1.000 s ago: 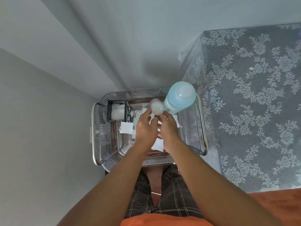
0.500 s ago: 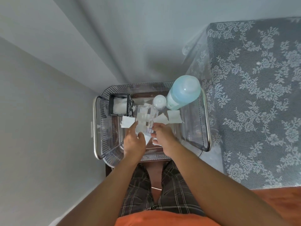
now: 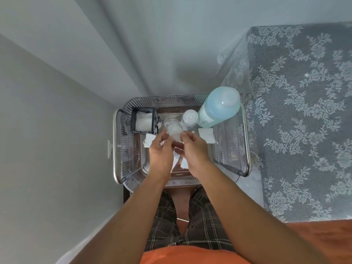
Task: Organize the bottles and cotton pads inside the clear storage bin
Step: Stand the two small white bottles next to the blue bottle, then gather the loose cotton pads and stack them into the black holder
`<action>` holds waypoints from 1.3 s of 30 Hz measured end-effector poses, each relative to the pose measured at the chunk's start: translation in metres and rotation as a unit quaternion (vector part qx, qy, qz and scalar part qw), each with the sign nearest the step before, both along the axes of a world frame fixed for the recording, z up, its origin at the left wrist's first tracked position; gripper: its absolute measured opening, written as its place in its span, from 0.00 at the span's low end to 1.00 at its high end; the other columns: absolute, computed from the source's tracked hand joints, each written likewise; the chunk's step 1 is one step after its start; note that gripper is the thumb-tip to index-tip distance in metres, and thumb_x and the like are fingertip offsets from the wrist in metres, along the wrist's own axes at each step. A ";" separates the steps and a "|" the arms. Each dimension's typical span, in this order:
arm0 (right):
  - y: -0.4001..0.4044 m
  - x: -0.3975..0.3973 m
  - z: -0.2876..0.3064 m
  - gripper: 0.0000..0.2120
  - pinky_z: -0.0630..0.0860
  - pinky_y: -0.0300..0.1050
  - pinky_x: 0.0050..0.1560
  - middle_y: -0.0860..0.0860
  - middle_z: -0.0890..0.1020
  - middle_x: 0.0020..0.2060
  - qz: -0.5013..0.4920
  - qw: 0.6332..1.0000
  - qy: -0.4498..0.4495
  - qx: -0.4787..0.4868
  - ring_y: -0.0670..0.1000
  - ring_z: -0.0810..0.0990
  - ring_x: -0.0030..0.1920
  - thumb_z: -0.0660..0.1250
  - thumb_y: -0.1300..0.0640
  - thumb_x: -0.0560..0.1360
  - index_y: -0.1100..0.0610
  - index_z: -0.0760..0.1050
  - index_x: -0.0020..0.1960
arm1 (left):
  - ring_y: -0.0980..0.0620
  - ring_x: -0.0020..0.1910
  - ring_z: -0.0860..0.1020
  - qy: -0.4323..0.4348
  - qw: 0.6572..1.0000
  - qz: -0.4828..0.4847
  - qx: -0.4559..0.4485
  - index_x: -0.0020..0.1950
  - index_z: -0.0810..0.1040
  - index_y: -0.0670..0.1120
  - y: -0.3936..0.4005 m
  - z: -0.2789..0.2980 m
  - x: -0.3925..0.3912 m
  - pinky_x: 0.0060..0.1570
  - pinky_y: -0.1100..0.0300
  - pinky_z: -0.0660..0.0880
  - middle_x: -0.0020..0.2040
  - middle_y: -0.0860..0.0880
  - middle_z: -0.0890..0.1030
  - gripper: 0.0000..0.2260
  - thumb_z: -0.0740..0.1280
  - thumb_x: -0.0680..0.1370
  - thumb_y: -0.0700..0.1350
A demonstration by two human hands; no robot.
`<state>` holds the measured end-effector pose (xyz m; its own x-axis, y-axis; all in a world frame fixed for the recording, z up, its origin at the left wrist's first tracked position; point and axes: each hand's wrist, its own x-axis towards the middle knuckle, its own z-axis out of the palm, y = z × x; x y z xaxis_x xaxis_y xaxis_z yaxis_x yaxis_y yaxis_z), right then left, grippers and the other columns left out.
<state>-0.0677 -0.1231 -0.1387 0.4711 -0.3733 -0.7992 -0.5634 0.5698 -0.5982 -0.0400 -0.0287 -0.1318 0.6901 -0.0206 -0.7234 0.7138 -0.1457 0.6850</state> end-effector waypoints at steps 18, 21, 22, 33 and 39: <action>-0.023 0.031 -0.020 0.15 0.76 0.60 0.68 0.54 0.81 0.58 0.059 0.995 0.059 -0.045 0.55 0.79 0.58 0.62 0.63 0.81 0.56 0.76 0.67 | 0.50 0.54 0.81 0.033 0.981 0.157 -0.112 0.57 0.76 0.56 -0.039 -0.008 0.028 0.50 0.58 0.76 0.62 0.45 0.81 0.20 0.63 0.80 0.30; -0.028 0.030 -0.024 0.18 0.78 0.55 0.62 0.53 0.80 0.59 0.110 0.990 0.045 -0.071 0.53 0.78 0.56 0.62 0.63 0.80 0.56 0.75 0.69 | 0.50 0.54 0.79 0.022 0.977 0.172 -0.125 0.56 0.78 0.56 -0.043 -0.010 0.033 0.51 0.58 0.74 0.65 0.44 0.81 0.21 0.63 0.79 0.28; -0.030 0.027 -0.025 0.18 0.79 0.52 0.56 0.53 0.82 0.60 0.121 0.988 0.045 -0.083 0.53 0.80 0.55 0.61 0.62 0.80 0.55 0.76 0.68 | 0.50 0.54 0.80 0.023 0.975 0.180 -0.127 0.56 0.79 0.56 -0.043 -0.011 0.034 0.51 0.58 0.74 0.65 0.44 0.81 0.22 0.63 0.79 0.28; -0.056 -0.036 -0.058 0.13 0.70 0.39 0.32 0.49 0.81 0.53 0.055 0.952 0.165 -0.252 0.41 0.76 0.39 0.61 0.62 0.81 0.49 0.74 0.63 | 0.46 0.52 0.83 0.007 0.988 -0.106 0.113 0.70 0.74 0.53 -0.024 -0.044 -0.022 0.45 0.51 0.82 0.61 0.51 0.80 0.18 0.67 0.80 0.45; -0.057 -0.022 -0.068 0.09 0.68 0.37 0.28 0.45 0.75 0.42 0.059 0.939 0.194 -0.277 0.45 0.76 0.34 0.65 0.52 0.82 0.45 0.66 0.59 | 0.50 0.49 0.80 -0.087 0.937 -0.246 0.234 0.71 0.74 0.52 -0.028 -0.054 -0.023 0.34 0.63 0.72 0.61 0.50 0.79 0.19 0.66 0.80 0.44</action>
